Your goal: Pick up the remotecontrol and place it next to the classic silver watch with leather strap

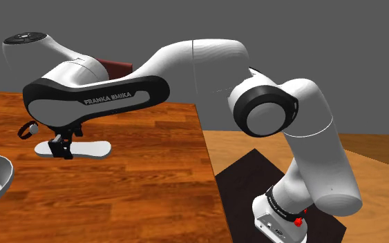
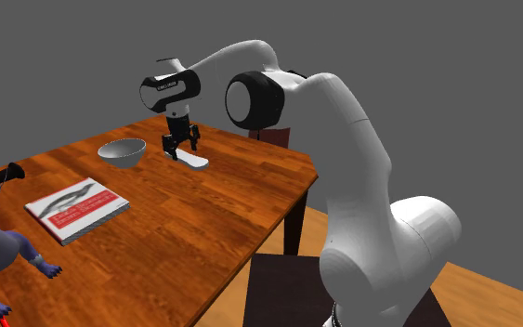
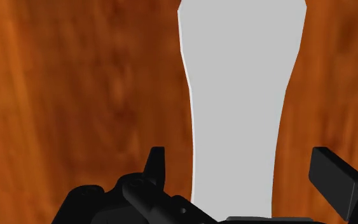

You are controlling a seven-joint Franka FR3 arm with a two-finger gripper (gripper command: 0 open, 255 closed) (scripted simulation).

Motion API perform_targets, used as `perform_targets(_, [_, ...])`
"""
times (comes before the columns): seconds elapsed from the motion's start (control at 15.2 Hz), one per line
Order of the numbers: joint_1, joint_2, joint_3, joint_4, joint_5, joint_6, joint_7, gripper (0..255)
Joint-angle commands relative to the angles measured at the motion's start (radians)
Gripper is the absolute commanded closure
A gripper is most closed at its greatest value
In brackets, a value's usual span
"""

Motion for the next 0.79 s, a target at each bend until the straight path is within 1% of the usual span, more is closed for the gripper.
perform_targets(0.0, [0.000, 0.000, 0.000, 0.000, 0.000, 0.000, 0.000, 0])
perform_targets(0.26, [0.011, -0.014, 0.003, 0.105, 0.006, -0.117, -0.009, 0])
perform_targets(0.73, [0.011, -0.014, 0.003, 0.105, 0.006, -0.117, -0.009, 0])
